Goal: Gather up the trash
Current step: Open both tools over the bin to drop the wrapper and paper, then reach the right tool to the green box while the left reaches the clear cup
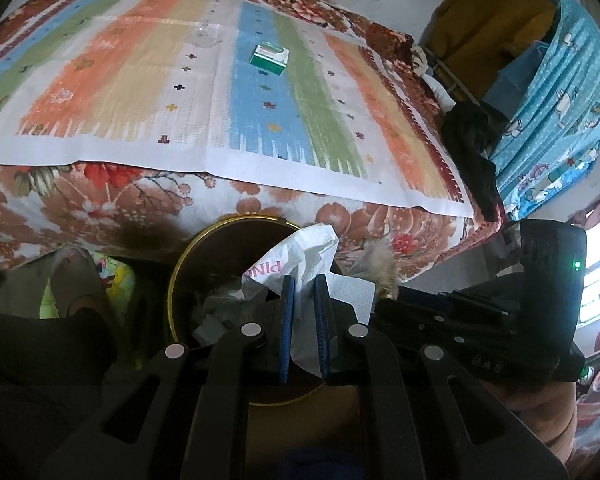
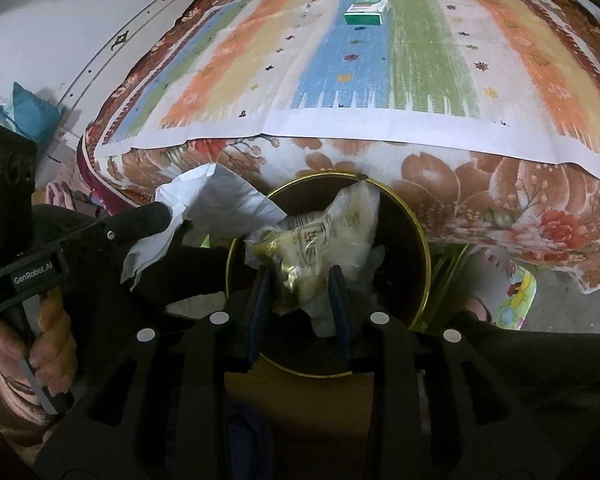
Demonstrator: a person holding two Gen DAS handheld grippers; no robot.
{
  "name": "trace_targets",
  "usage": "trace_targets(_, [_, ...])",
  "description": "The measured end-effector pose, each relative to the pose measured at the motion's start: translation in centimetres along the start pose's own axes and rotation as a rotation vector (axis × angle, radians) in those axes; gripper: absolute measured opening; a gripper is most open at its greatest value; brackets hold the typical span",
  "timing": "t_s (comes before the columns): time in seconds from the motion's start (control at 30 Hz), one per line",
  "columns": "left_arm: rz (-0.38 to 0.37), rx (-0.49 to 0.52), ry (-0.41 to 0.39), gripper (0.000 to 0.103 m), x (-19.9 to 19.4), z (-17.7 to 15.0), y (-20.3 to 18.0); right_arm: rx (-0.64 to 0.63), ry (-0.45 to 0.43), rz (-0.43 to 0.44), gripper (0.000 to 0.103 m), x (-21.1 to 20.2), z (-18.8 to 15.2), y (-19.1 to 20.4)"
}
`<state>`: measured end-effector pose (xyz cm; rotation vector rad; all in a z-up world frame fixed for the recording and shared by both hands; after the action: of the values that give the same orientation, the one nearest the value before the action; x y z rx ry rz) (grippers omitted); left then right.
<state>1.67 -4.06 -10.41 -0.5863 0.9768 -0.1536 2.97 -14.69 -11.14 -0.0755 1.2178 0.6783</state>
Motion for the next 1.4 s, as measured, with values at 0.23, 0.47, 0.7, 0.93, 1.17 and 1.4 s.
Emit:
trace_targets(0.23, [-0.010,-0.034,0.006,0.031,0.3,0.3,0.5,0.022,-0.004,0.014,0.047,-0.1,0.1,-0.3])
trace_targets(0.47, [0.000,-0.043,-0.004,0.036,0.1,0.5,0.7,0.029,-0.011,0.019,0.049,-0.2,0.4,-0.4])
trace_targets(0.7, [0.003,-0.079,-0.045,0.037,-1.0,4.1,1.4,0.041,-0.025,-0.002,0.053,-0.2,1.7,-0.9])
trace_targets(0.93, [0.088,-0.031,-0.059,0.044,-1.3,8.7,1.4,0.024,-0.056,-0.060,0.055,-0.4,4.5,-1.1])
trace_targets(1.17, [0.180,0.063,-0.085,0.058,-1.8,12.8,0.7,0.013,-0.079,-0.131,0.062,-0.7,8.9,-2.2])
trace_targets(1.4, [0.252,0.059,-0.089,0.067,-1.3,18.0,2.2,0.018,-0.112,-0.180,0.073,-0.9,14.6,-2.9])
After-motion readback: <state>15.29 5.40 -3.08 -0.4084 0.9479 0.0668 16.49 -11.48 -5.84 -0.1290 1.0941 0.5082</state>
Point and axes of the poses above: each gripper's, at about its wrist camera, not at the fingertips, and x roughly the way its jaws point, y to its left, z to its top, the point moved 3 cm from there along x, roughly the way its jaws point, and after that the axes turned 4 degrees about -z, right-handed, at the moved point
